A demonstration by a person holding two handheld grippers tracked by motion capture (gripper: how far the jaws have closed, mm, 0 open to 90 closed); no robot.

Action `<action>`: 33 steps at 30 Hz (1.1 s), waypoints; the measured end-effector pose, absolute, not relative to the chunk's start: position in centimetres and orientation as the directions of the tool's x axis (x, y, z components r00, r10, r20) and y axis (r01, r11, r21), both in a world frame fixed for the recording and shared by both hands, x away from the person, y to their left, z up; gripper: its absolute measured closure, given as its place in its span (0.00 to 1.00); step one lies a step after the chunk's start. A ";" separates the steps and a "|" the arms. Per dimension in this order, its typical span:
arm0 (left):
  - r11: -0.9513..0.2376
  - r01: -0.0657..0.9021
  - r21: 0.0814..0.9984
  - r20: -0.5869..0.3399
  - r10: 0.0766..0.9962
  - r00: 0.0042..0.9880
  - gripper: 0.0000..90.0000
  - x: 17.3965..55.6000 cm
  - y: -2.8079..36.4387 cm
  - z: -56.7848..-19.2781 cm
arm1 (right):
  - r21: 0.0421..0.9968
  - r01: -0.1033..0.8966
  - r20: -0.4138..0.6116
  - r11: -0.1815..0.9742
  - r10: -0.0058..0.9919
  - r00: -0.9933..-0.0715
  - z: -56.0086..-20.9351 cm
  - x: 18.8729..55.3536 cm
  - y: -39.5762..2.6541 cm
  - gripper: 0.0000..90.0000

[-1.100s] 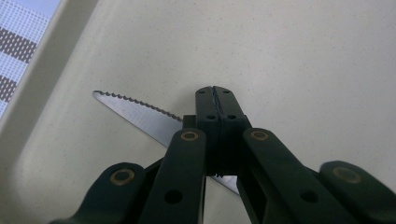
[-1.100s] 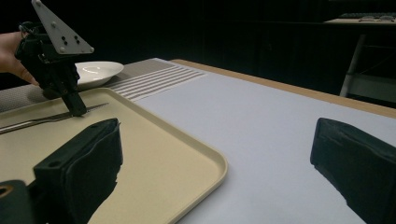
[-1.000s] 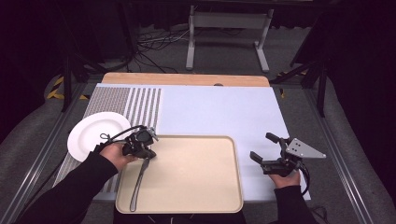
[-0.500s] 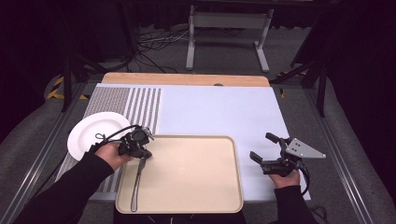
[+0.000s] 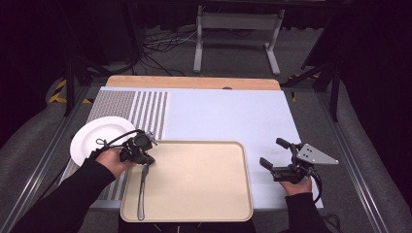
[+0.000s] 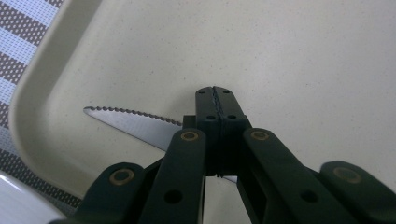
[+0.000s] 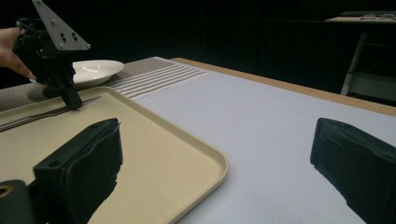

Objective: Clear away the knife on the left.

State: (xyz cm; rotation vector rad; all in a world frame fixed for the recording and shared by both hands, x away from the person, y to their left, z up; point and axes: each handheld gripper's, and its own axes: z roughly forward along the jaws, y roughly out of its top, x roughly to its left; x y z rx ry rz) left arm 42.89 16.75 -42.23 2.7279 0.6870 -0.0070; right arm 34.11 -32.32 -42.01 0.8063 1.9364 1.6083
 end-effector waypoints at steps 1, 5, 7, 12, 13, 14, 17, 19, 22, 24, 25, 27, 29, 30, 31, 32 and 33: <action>-0.822 0.469 0.323 -0.088 0.467 0.880 1.00 42.8 16.9 -42.0 | 0.984 0.127 -0.001 0.128 0.710 -0.705 -42.0 34.1 -32.3 0.03; -0.798 0.461 0.389 -0.096 0.463 0.881 0.76 42.8 17.3 -40.8 | 0.983 0.131 0.002 0.127 0.711 -0.703 -42.0 34.1 -32.3 0.03; -0.783 0.453 0.427 -0.102 0.456 0.884 0.57 42.8 17.6 -40.1 | 0.983 0.129 -0.002 0.130 0.712 -0.702 -42.0 34.1 -32.3 0.03; -0.734 0.424 0.531 -0.100 0.443 0.891 0.35 42.2 18.3 -38.7 | 0.983 0.130 0.000 0.127 0.714 -0.700 -42.0 34.1 -32.4 0.03; -0.719 0.417 0.556 -0.094 0.444 0.891 0.32 42.1 18.6 -38.3 | 0.984 0.128 0.000 0.126 0.713 -0.701 -42.0 34.1 -32.4 0.03; -0.707 0.411 0.575 -0.083 0.449 0.890 0.25 42.0 18.8 -38.0 | 0.984 0.128 0.000 0.126 0.712 -0.702 -42.0 34.2 -32.4 0.03; -0.691 0.393 0.606 -0.080 0.438 0.895 0.18 41.6 19.4 -37.7 | 0.983 0.131 0.002 0.127 0.712 -0.702 -42.0 34.1 -32.3 0.03; -0.673 0.385 0.632 -0.078 0.439 0.895 0.17 41.4 20.0 -37.4 | 0.984 0.127 -0.001 0.127 0.713 -0.701 -42.0 34.1 -32.4 0.03; -0.637 0.377 0.673 -0.081 0.443 0.893 0.14 41.0 20.8 -37.1 | 0.984 0.127 -0.002 0.127 0.713 -0.701 -42.0 34.1 -32.4 0.03; -0.612 0.364 0.702 -0.075 0.446 0.892 0.12 40.7 21.2 -36.8 | 0.984 0.126 -0.002 0.127 0.712 -0.702 -42.0 34.1 -32.3 0.03; -0.599 0.355 0.718 -0.070 0.445 0.893 0.09 40.6 21.5 -36.7 | 0.984 0.126 -0.003 0.128 0.712 -0.702 -42.0 34.1 -32.3 0.03; -0.573 0.344 0.744 -0.067 0.448 0.891 0.07 40.3 21.9 -36.5 | 0.984 0.127 -0.002 0.128 0.712 -0.702 -42.0 34.1 -32.3 0.03; -0.539 0.314 0.782 -0.049 0.448 0.893 0.06 40.0 22.3 -36.5 | 0.983 0.129 0.000 0.127 0.711 -0.703 -42.0 34.1 -32.3 0.03; -0.519 0.274 0.810 -0.017 0.446 0.895 0.06 39.6 22.6 -36.5 | 0.984 0.127 -0.001 0.128 0.711 -0.703 -42.0 34.1 -32.3 0.03; -0.511 0.267 0.817 -0.015 0.444 0.896 0.06 39.4 22.7 -36.4 | 0.984 0.127 -0.001 0.128 0.711 -0.704 -42.0 34.1 -32.3 0.03; -0.496 0.259 0.829 -0.016 0.441 0.898 0.06 39.3 22.9 -36.4 | 0.984 0.126 -0.002 0.128 0.711 -0.703 -42.0 34.1 -32.3 0.03; -0.478 0.257 0.840 -0.024 0.441 0.897 0.05 39.1 23.1 -36.4 | 0.983 0.130 0.001 0.127 0.713 -0.702 -42.0 34.0 -32.3 0.03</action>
